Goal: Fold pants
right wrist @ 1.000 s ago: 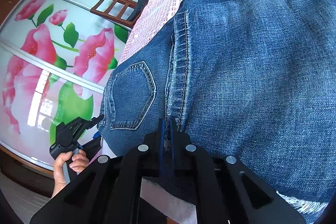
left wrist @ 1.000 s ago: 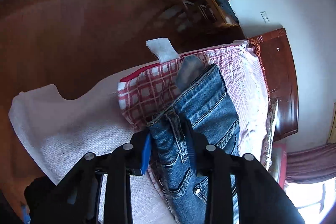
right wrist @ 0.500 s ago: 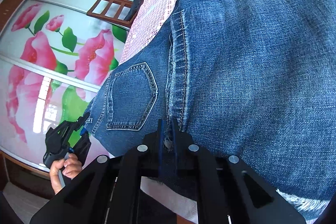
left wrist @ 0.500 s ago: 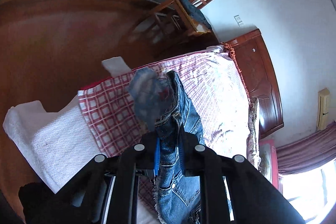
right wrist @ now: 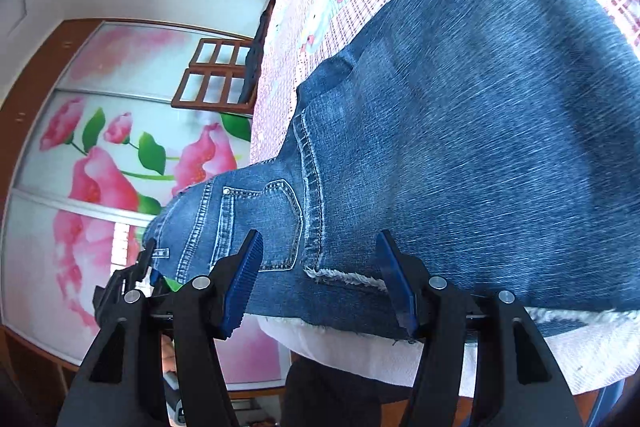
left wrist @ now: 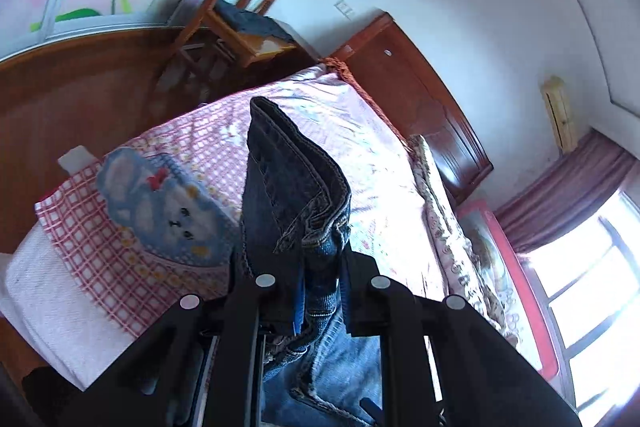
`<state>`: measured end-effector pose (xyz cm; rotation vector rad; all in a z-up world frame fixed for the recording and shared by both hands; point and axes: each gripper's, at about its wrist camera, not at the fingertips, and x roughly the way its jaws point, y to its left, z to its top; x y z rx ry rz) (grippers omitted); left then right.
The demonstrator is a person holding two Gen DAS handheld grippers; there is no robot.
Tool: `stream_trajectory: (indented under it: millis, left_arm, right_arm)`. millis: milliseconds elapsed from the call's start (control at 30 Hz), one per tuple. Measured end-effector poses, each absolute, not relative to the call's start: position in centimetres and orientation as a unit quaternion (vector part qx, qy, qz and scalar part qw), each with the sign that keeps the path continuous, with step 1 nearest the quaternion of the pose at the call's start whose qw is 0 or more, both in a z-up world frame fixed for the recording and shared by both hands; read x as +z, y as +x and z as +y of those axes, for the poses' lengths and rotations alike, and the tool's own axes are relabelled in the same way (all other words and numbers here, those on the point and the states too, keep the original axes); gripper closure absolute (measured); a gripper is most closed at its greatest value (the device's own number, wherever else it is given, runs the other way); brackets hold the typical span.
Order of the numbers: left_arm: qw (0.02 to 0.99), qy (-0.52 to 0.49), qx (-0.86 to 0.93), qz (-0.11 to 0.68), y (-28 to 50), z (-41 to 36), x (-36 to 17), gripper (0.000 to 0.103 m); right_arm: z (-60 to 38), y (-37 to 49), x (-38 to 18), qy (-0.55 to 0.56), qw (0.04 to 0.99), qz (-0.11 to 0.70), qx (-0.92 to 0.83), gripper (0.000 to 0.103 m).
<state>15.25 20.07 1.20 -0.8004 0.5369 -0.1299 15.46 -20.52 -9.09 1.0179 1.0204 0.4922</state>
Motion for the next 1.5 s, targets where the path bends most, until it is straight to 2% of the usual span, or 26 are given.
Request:
stream_trajectory:
  millis: [200, 267, 500, 867, 967, 1367, 1500]
  left_arm:
    - [0.895, -0.314, -0.167, 0.269, 14.8, 11.9, 3.7, 0.091]
    - [0.893, -0.294, -0.193, 0.280, 14.9, 9.5, 3.6, 0.091]
    - [0.878, -0.232, -0.244, 0.341, 15.1, 2.5, -0.1, 0.090]
    - [0.864, -0.163, -0.246, 0.408, 15.0, -1.7, -5.5, 0.090]
    - [0.862, -0.155, -0.245, 0.415, 15.0, -1.7, -5.9, 0.090]
    - [0.863, -0.132, -0.232, 0.429, 14.8, -2.7, -5.8, 0.089]
    - [0.862, -0.128, -0.229, 0.433, 15.0, -3.7, -5.5, 0.089]
  right_arm:
    - [-24.0, 15.3, -7.8, 0.510, 0.715, 0.421, 0.227, 0.045]
    - [-25.0, 15.3, -7.6, 0.534, 0.708, 0.403, 0.226, 0.040]
    - [-26.9, 15.0, -7.7, 0.574, 0.692, 0.374, 0.227, 0.028]
    - [-29.0, 14.8, -9.9, 0.611, 0.673, 0.366, 0.199, 0.027]
    - [-29.2, 15.2, -9.7, 0.592, 0.686, 0.375, 0.196, 0.025]
    - [-23.0, 20.1, -7.5, 0.390, 0.768, 0.467, 0.201, 0.024]
    - [-21.7, 20.5, -8.1, 0.352, 0.774, 0.485, 0.204, 0.043]
